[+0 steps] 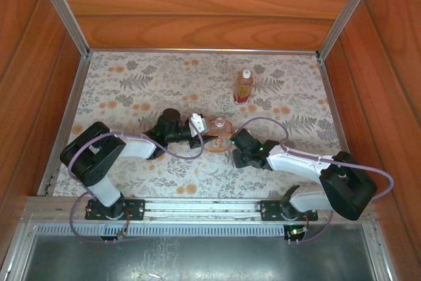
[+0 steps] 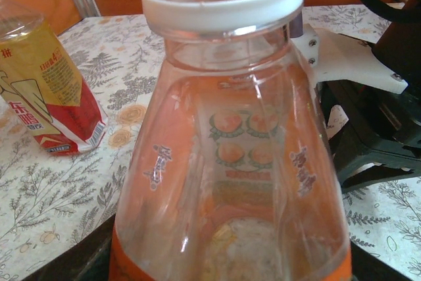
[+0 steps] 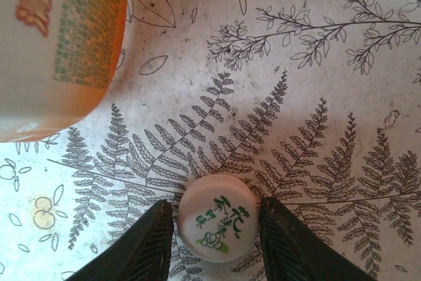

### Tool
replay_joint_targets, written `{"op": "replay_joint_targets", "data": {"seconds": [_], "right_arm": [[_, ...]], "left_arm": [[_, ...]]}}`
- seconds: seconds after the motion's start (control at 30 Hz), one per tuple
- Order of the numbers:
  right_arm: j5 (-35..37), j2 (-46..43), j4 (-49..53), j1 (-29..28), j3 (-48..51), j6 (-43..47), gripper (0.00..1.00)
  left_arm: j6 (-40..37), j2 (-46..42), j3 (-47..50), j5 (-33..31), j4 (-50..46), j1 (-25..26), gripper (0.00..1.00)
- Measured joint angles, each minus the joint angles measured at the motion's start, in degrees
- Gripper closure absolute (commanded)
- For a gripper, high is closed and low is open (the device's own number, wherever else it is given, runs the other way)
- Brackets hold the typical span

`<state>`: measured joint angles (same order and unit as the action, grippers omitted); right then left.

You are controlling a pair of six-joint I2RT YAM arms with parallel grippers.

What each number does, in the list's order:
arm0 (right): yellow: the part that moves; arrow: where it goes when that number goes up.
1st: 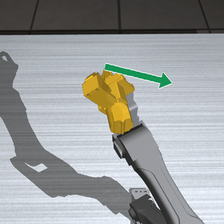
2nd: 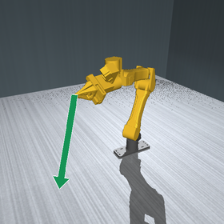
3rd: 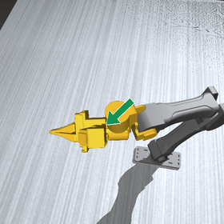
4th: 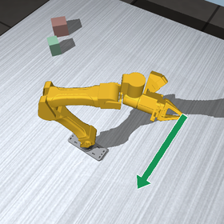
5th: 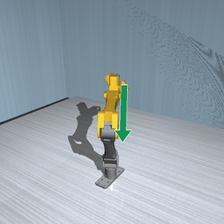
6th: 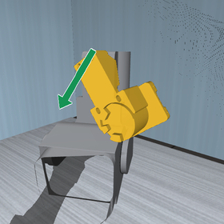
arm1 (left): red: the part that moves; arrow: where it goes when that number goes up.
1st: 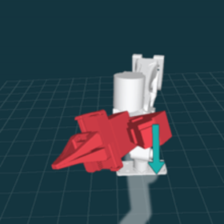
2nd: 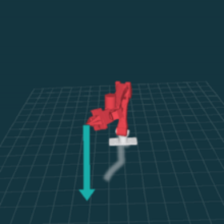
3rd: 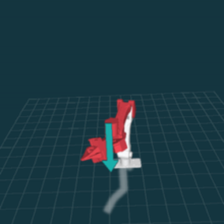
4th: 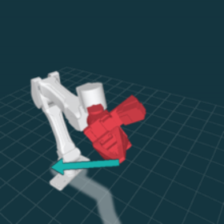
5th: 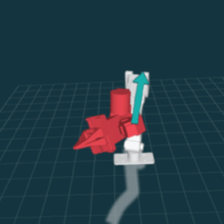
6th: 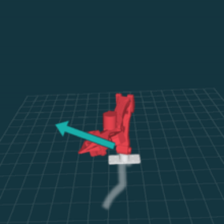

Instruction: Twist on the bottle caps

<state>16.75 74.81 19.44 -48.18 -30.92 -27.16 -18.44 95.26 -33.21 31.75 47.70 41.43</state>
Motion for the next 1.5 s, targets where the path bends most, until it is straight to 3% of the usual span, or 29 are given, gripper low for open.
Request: {"op": "replay_joint_targets", "data": {"seconds": [0.47, 0.73, 1.1, 1.5], "right_arm": [[0.0, -0.6, 1.2, -0.2, -0.5, -0.4, 0.67], [-0.3, -8.9, 9.0, -0.2, -4.5, -0.4, 0.67], [-4.0, -10.7, 24.9, -0.2, -21.2, 5.2, 0.66], [-7.0, -2.6, 35.3, -0.2, -42.2, 15.4, 0.67]], "left_arm": [[0.3, 0.4, -0.2, 0.1, 0.5, 0.0, 0.46], [0.3, 0.4, -0.2, 0.1, 0.5, 0.0, 0.46], [0.3, 0.7, -0.3, 0.2, 0.8, 0.0, 0.46], [0.3, 1.1, -0.6, 0.2, 0.8, 0.0, 0.46]]}}
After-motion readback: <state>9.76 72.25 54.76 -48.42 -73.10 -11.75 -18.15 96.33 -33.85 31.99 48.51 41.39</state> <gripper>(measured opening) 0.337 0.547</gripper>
